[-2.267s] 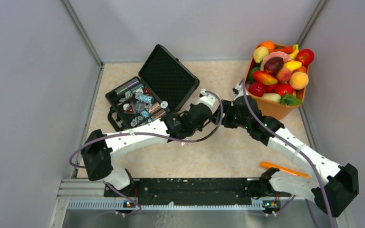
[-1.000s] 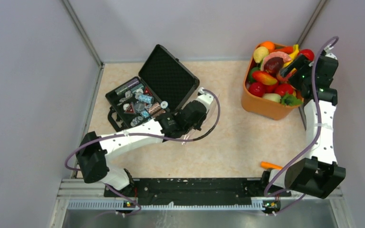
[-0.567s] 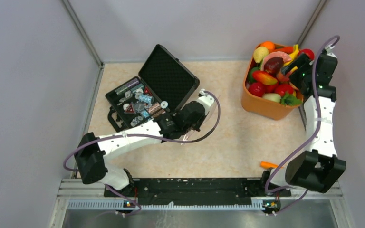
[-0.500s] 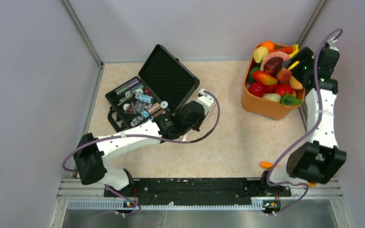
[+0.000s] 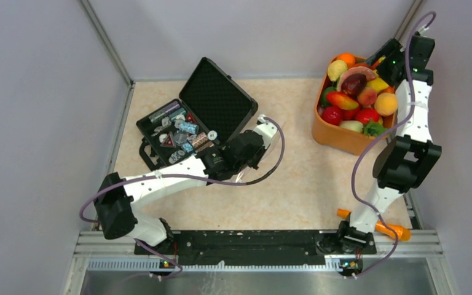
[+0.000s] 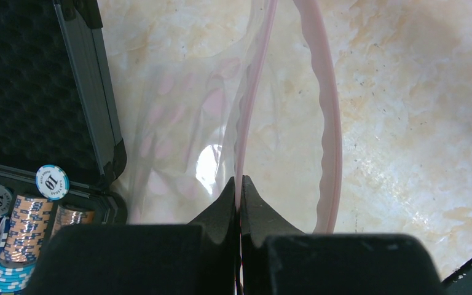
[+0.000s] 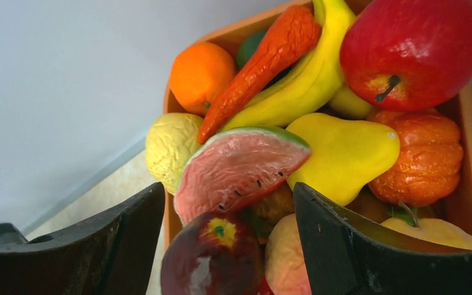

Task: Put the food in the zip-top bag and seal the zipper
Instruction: Adjust the fake fruit in the bin.

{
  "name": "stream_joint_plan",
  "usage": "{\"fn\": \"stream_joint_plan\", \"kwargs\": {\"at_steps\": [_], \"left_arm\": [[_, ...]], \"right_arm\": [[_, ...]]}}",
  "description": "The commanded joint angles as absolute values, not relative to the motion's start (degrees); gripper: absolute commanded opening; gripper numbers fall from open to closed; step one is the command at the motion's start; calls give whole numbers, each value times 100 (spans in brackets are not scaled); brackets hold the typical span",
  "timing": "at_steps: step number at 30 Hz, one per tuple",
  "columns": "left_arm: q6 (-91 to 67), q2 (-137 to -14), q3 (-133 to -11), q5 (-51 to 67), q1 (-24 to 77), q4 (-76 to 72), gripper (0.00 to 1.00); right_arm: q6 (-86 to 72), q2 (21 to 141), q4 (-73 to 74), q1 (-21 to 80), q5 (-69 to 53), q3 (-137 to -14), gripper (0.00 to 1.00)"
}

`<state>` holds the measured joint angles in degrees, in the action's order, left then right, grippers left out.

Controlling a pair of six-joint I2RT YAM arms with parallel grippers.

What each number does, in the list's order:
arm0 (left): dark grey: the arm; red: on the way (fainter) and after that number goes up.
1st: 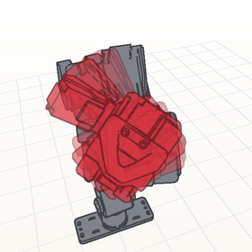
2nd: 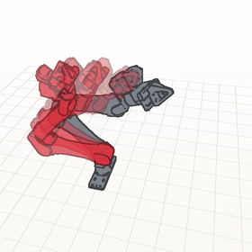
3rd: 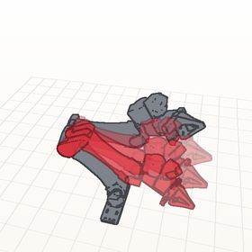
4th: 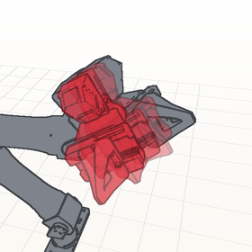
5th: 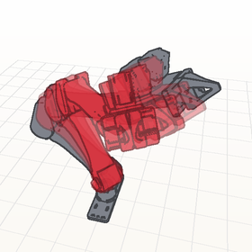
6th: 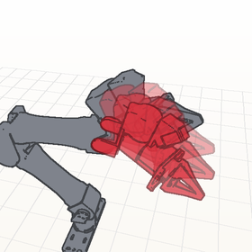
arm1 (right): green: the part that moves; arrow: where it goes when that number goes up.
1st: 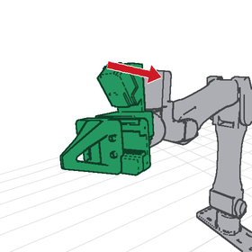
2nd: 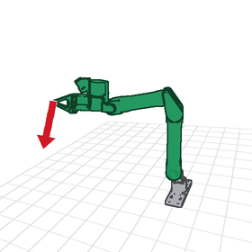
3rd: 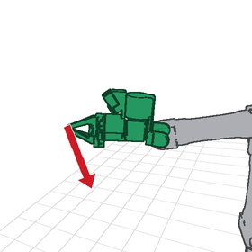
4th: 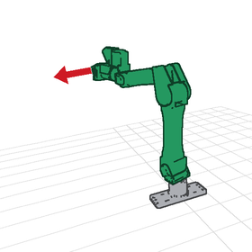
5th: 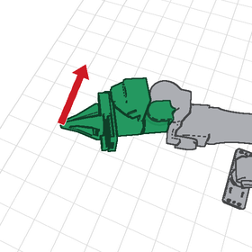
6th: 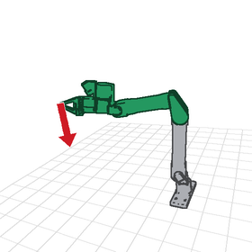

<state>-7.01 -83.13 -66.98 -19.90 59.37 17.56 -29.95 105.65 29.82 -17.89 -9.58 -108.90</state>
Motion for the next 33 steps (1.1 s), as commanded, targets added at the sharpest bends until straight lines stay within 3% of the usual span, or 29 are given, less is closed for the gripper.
{"fn": "stream_joint_plan", "kwargs": {"at_steps": [1, 7, 14, 19, 24, 27, 30, 33], "left_arm": [[-611, -8106, -6665, -1968, 5897, 1549, 0], [-565, -8034, -6631, -1961, 5845, 1561, 0], [-525, -8015, -6567, -1979, 5816, 1573, 0], [-510, -7983, -6526, -1894, 5814, 1535, 0], [-503, -7963, -6509, -1911, 5814, 1533, 0], [-477, -7969, -6508, -1921, 5818, 1547, 0], [-462, -8009, -6528, -1902, 5818, 1540, 0], [-430, -8070, -6572, -1873, 5816, 1519, 0]], "right_arm": [[-2301, 10597, 3705, -1742, -1294, -11503, 77], [-1934, 9689, 3428, -1722, -823, -10653, 87], [-2132, 9904, 3620, -1595, -1435, -10524, 87], [-2145, 10364, 4152, -1345, -828, -11062, 87], [-2350, 9903, 3314, -1327, -580, -10364, 88], [-2335, 9967, 3477, -1367, -263, -10734, 88], [-2359, 10139, 3351, -1547, -794, -11069, 88], [-2190, 10638, 4191, -1526, -905, -11954, 88]]}}
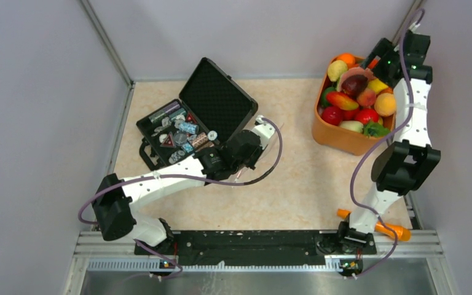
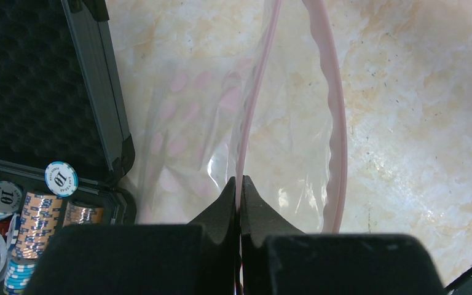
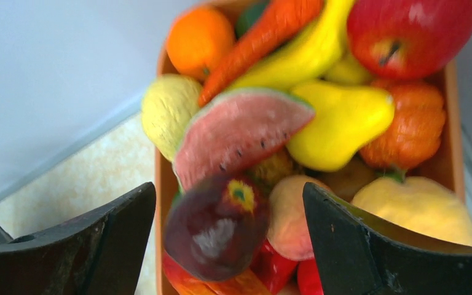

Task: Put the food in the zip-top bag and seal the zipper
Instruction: Adjust the fake fruit in the bin.

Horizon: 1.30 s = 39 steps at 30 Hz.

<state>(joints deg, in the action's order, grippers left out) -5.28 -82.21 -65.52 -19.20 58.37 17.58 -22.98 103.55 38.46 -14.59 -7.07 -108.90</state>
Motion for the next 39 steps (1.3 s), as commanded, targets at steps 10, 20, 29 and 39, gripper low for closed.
{"fn": "stream_joint_plan", "kwargs": {"at_steps": [10, 20, 29, 39], "left_arm": [[-347, -8176, -6616, -1906, 5804, 1538, 0], [-357, -8089, -6522, -1886, 5801, 1511, 0], [-400, -8017, -6512, -1888, 5796, 1521, 0], [-402, -7955, -6440, -1862, 5800, 1556, 0]], "right_arm": [[-1704, 10666, 4703, -1153, -664, -11624, 88], [-1698, 10545, 4587, -1057, -112, -11206, 88], [-1844, 10715, 4287, -1017, -205, -11330, 72], [-1797, 10738, 4389, -1020, -281, -11369, 62]]}}
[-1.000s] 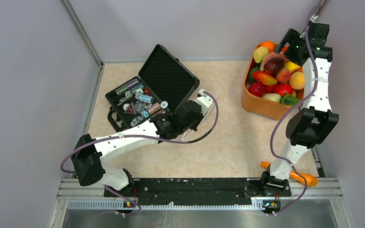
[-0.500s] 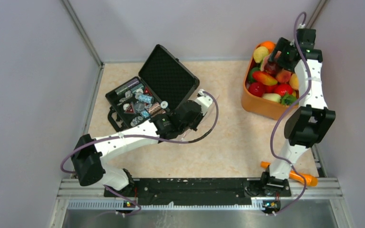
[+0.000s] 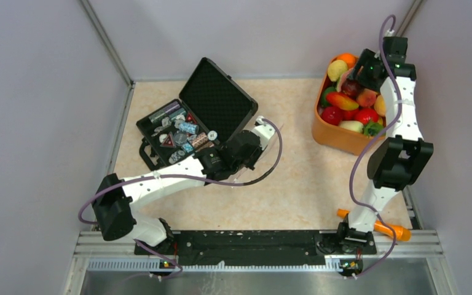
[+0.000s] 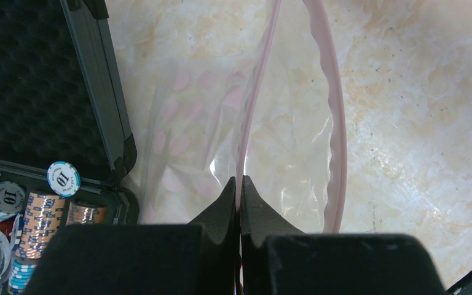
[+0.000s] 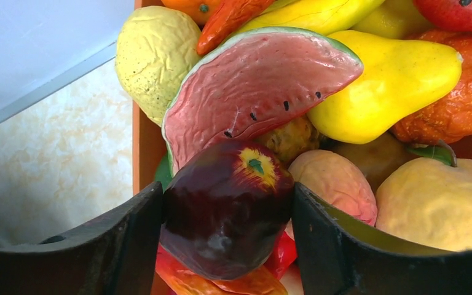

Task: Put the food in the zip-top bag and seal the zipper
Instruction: Adjust the fake fruit in the bin.

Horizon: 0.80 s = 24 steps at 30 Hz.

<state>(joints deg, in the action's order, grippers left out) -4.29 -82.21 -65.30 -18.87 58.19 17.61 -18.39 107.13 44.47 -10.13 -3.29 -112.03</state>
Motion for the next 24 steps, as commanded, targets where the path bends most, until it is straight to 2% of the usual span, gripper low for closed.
{"fn": "stream_joint_plan", "kwargs": {"at_steps": [1, 4, 10, 15, 24], "left_arm": [[-408, -7951, -6442, -1863, 5801, 1551, 0], [-410, -7962, -6438, -1848, 5800, 1555, 0], [-403, -7924, -6441, -1829, 5799, 1559, 0], [-402, -7898, -6429, -1827, 5799, 1613, 0], [-375, -7815, -6398, -1696, 5801, 1558, 0]], "right_arm": [[-1804, 10695, 4362, -1020, -232, -11345, 56], [-1826, 10424, 4166, -1020, -135, -11210, 44], [-1933, 9597, 3726, -1028, -27, -10903, 34], [-2113, 8584, 3291, -1123, -26, -9777, 34], [-2191, 6981, 3469, -1579, 345, -7634, 35]]}}
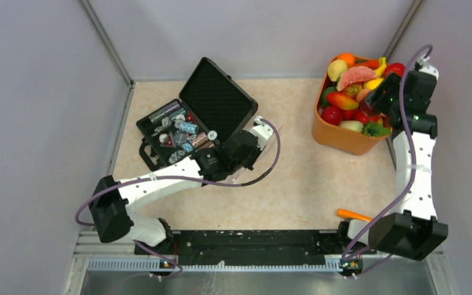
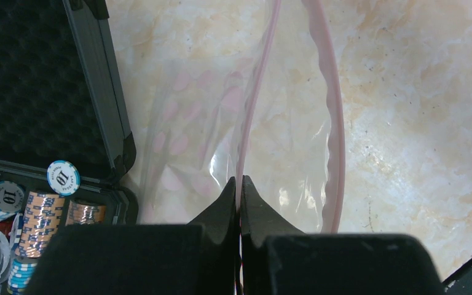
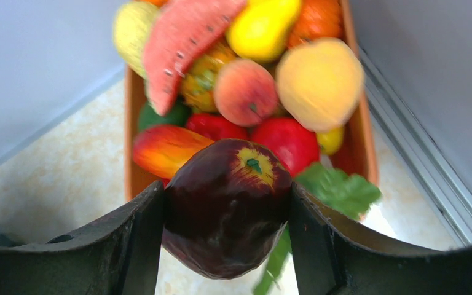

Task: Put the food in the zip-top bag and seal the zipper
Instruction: Adjust the fake fruit in the bin.

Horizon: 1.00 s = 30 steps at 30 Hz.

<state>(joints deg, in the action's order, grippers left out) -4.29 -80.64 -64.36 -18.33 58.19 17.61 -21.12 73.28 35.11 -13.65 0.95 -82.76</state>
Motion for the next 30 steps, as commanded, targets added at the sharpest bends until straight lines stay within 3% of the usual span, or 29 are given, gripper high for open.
{"fn": "stream_joint_plan", "kwargs": {"at_steps": [1, 4, 7, 11, 19, 24, 30], "left_arm": [[-365, -7802, -6393, -1663, 5801, 1556, 0], [-322, -7810, -6398, -1588, 5796, 1568, 0], [-296, -7819, -6388, -1602, 5796, 1611, 0], [-290, -7874, -6425, -1647, 5799, 1586, 0], [-223, -8026, -6535, -1659, 5801, 1556, 0], [-153, -8085, -6567, -1713, 5791, 1604, 0], [-155, -8027, -6545, -1743, 5762, 1611, 0]], "right_arm": [[-2198, 6934, 3423, -1640, 369, -7467, 35], [-2175, 7092, 3415, -1804, 192, -7266, 38], [-2138, 7340, 3403, -1811, 43, -7417, 60], [-2110, 7581, 3380, -1809, -150, -7954, 75], [-1880, 8427, 4101, -1810, -184, -9544, 82], [-2050, 8516, 3691, -1809, -529, -9969, 80], [-2541, 9880, 3549, -1811, -764, -10877, 77]]}}
